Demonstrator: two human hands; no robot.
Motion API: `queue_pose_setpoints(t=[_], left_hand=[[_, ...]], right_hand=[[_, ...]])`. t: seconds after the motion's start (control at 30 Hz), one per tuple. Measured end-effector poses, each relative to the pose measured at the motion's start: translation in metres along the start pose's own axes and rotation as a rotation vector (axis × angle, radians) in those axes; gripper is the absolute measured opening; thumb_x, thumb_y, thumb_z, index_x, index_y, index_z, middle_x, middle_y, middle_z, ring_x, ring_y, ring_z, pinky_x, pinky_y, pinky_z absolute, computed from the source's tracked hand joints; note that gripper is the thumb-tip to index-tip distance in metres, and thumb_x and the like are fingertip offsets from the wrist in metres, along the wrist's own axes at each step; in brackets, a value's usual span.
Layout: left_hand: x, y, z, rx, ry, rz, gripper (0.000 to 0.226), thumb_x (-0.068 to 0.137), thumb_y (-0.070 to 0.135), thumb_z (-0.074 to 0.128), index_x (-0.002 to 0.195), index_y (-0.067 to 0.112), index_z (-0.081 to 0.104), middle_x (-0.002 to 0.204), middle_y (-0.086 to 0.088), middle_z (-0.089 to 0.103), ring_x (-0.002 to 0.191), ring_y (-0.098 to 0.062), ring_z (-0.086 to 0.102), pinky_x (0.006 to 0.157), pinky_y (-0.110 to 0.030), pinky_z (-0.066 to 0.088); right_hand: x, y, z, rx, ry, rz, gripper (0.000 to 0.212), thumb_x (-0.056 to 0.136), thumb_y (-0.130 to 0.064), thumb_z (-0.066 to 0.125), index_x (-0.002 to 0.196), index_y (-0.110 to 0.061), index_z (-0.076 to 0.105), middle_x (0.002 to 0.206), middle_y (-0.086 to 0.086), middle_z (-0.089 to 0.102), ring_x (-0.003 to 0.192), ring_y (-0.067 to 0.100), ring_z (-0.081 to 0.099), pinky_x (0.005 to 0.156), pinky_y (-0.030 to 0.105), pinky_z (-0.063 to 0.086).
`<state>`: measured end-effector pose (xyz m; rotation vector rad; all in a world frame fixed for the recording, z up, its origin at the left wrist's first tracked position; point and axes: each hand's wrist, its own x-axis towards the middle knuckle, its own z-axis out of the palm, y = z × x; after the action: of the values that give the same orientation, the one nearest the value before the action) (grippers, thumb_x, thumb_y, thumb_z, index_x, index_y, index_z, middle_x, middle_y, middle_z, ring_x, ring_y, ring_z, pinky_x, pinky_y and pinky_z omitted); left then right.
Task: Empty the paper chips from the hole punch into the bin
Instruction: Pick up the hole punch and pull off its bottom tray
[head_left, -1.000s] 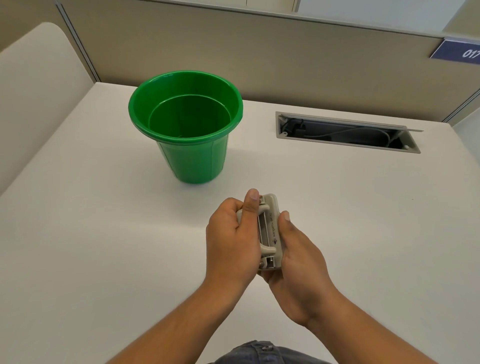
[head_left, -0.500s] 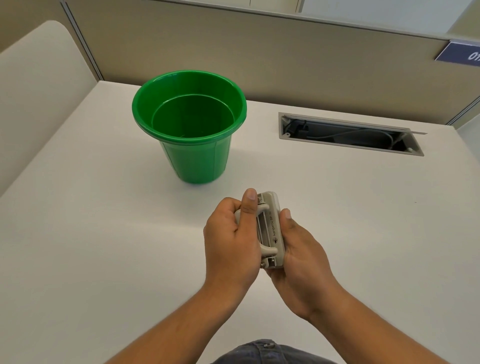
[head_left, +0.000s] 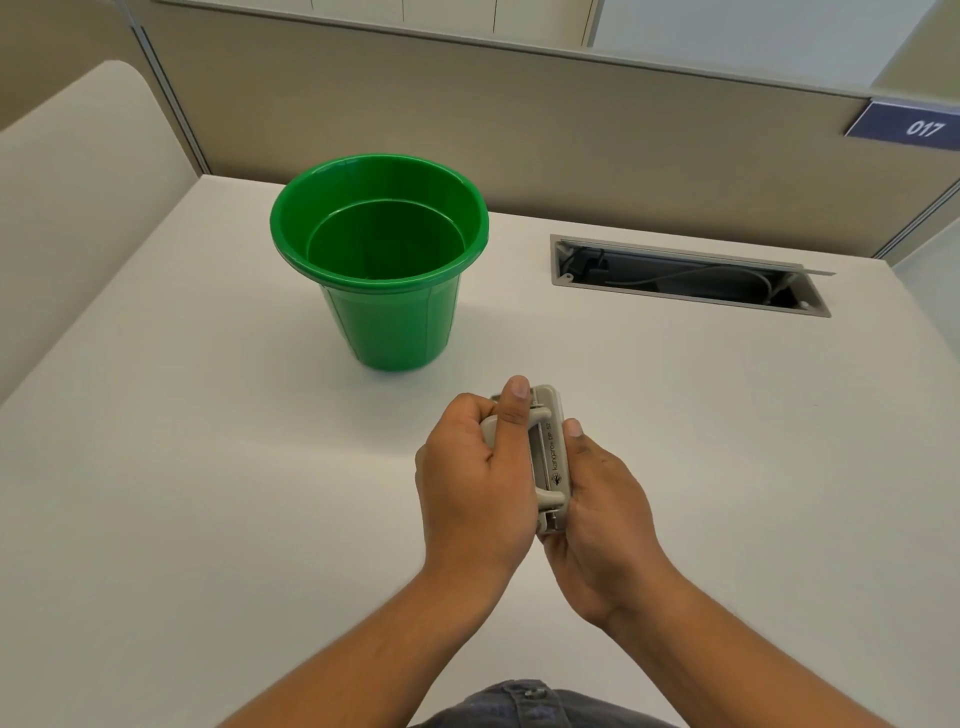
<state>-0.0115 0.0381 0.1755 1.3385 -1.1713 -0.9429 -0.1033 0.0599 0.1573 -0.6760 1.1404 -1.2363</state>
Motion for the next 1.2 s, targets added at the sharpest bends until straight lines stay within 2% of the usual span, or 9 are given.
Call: queue_pose_setpoints(t=[0.17, 0.27, 0.37, 0.53, 0.73, 0.83, 0.93, 1.07, 1.2], left_hand=[[0.004, 0.005, 0.001, 0.010, -0.023, -0.030, 0.049, 0.087, 0.063, 0.048, 0.069, 0.018, 0.058, 0.059, 0.019, 0.064, 0.054, -0.005, 0.064, 0.046, -0.015, 0.046], [0.006, 0.008, 0.002, -0.041, -0.016, -0.083, 0.052, 0.089, 0.061, 0.050, 0.071, 0.013, 0.059, 0.055, 0.008, 0.062, 0.050, -0.008, 0.063, 0.044, -0.018, 0.047], [0.006, 0.011, 0.001, -0.065, -0.017, -0.080, 0.052, 0.089, 0.061, 0.050, 0.073, 0.012, 0.061, 0.053, 0.010, 0.060, 0.049, -0.008, 0.063, 0.043, -0.018, 0.047], [0.007, 0.009, 0.002, -0.072, -0.032, -0.094, 0.051, 0.091, 0.059, 0.050, 0.074, 0.013, 0.062, 0.056, 0.013, 0.063, 0.051, -0.005, 0.063, 0.046, -0.018, 0.048], [0.012, 0.003, 0.001, -0.033, -0.036, -0.099, 0.052, 0.089, 0.061, 0.051, 0.073, 0.013, 0.061, 0.058, 0.004, 0.063, 0.052, -0.009, 0.062, 0.051, -0.028, 0.052], [0.016, 0.003, 0.000, -0.057, -0.078, -0.136, 0.052, 0.089, 0.061, 0.052, 0.075, 0.012, 0.062, 0.057, 0.006, 0.063, 0.053, -0.010, 0.062, 0.056, -0.034, 0.056], [0.016, 0.003, -0.002, -0.165, -0.103, -0.185, 0.046, 0.089, 0.057, 0.055, 0.073, 0.014, 0.062, 0.053, 0.011, 0.062, 0.050, -0.003, 0.060, 0.052, -0.025, 0.053], [0.016, 0.002, -0.007, -0.370, -0.130, -0.325, 0.041, 0.084, 0.058, 0.060, 0.079, 0.018, 0.069, 0.061, 0.011, 0.070, 0.056, -0.002, 0.067, 0.050, -0.016, 0.051], [0.019, -0.001, -0.012, -0.556, -0.151, -0.428, 0.037, 0.082, 0.060, 0.059, 0.077, 0.028, 0.076, 0.080, 0.003, 0.075, 0.072, -0.013, 0.072, 0.064, -0.031, 0.060]], right_hand=[[-0.006, -0.002, 0.000, -0.127, 0.023, -0.160, 0.049, 0.087, -0.062, 0.042, 0.102, -0.028, 0.075, 0.095, 0.005, 0.077, 0.087, 0.019, 0.071, 0.066, 0.030, 0.055], [-0.011, -0.003, -0.003, -0.186, -0.019, -0.228, 0.043, 0.096, -0.055, 0.038, 0.108, -0.033, 0.073, 0.099, 0.004, 0.076, 0.089, 0.019, 0.071, 0.070, 0.031, 0.055], [-0.015, -0.004, -0.005, -0.180, -0.063, -0.247, 0.043, 0.097, -0.047, 0.034, 0.114, -0.032, 0.071, 0.102, 0.003, 0.076, 0.090, 0.015, 0.070, 0.071, 0.029, 0.055], [-0.021, -0.005, 0.004, 0.184, -0.015, -0.047, 0.043, 0.093, -0.049, 0.047, 0.110, -0.022, 0.075, 0.103, 0.005, 0.078, 0.092, 0.013, 0.072, 0.073, 0.024, 0.056], [-0.018, -0.005, 0.012, 0.472, 0.046, 0.142, 0.046, 0.100, -0.040, 0.040, 0.110, -0.012, 0.075, 0.108, 0.014, 0.075, 0.099, 0.021, 0.070, 0.097, 0.037, 0.051], [-0.014, -0.003, 0.013, 0.561, 0.078, 0.168, 0.046, 0.101, -0.038, 0.041, 0.110, -0.009, 0.075, 0.105, 0.015, 0.075, 0.092, 0.021, 0.072, 0.094, 0.036, 0.052], [-0.012, -0.002, 0.012, 0.585, 0.090, 0.178, 0.046, 0.102, -0.037, 0.040, 0.112, -0.009, 0.074, 0.107, 0.016, 0.075, 0.091, 0.022, 0.073, 0.094, 0.036, 0.051], [-0.010, -0.002, 0.014, 0.600, 0.122, 0.217, 0.045, 0.101, -0.038, 0.043, 0.116, -0.006, 0.072, 0.113, 0.018, 0.073, 0.100, 0.026, 0.067, 0.108, 0.041, 0.041], [-0.008, -0.007, 0.017, 0.648, 0.122, 0.260, 0.050, 0.097, -0.043, 0.048, 0.123, -0.004, 0.066, 0.116, 0.021, 0.072, 0.095, 0.027, 0.070, 0.089, 0.035, 0.055]])
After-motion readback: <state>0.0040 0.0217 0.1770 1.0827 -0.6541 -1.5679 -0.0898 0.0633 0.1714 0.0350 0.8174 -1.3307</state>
